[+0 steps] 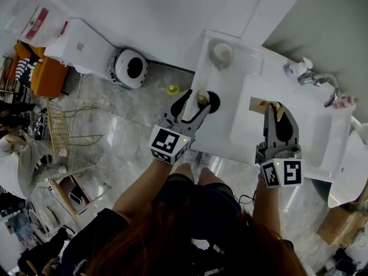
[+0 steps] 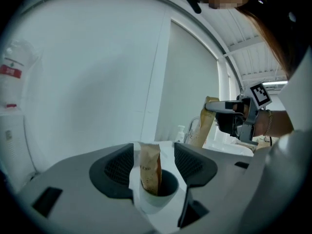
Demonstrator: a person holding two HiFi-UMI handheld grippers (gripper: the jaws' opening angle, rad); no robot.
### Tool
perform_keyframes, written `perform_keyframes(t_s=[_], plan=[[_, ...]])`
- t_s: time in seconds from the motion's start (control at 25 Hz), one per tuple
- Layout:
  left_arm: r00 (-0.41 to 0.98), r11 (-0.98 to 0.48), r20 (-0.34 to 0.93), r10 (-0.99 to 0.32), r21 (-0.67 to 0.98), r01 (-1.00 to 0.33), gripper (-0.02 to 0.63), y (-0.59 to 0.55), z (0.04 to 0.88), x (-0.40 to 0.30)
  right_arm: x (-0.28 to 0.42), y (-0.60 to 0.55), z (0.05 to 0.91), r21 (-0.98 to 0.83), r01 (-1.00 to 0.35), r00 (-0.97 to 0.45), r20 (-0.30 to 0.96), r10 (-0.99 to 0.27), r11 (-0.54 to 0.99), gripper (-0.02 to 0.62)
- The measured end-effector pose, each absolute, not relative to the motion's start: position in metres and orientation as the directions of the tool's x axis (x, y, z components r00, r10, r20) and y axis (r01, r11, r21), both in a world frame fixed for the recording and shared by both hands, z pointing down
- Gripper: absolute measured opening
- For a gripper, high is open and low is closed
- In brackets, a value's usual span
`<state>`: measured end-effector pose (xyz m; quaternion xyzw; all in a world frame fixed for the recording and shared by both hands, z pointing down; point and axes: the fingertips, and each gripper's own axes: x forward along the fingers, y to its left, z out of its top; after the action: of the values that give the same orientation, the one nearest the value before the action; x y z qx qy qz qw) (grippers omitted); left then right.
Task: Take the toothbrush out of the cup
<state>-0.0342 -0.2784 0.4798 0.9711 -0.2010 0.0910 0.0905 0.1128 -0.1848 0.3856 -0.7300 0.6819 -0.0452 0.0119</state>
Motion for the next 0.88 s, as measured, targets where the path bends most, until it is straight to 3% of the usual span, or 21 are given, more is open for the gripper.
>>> perform_keyframes(t_s=[0.28,0.36,0.6,0.88], plan=[[0.887,-0.907,0.283,-0.364,0.109,-0.407,0.25,-0.285,0.516,-0.016,0.115,-0.179,0.399,-0.092,-0.994,0.051,0.077,-0.996,-0.058,0.08],[0.883,-0.908,0.286,-0.372,0.086,-0.41,0.179,-0.288,0.519,-0.014,0.116,-0.177,0.4,-0.094,-0.994,0.054,0.078,-0.995,-0.061,0.08],[0.889,-0.914,0.264,-0.373,0.061,-0.401,0.11,-0.287,0.514,-0.012,0.119,-0.17,0.4,-0.093,-0.993,0.07,0.078,-0.994,-0.078,0.08],[0.919,-0.932,0.21,-0.335,0.067,-0.355,0.094,-0.278,0.478,-0.012,0.118,-0.169,0.389,-0.088,-0.993,0.072,0.056,-0.996,-0.077,0.08]])
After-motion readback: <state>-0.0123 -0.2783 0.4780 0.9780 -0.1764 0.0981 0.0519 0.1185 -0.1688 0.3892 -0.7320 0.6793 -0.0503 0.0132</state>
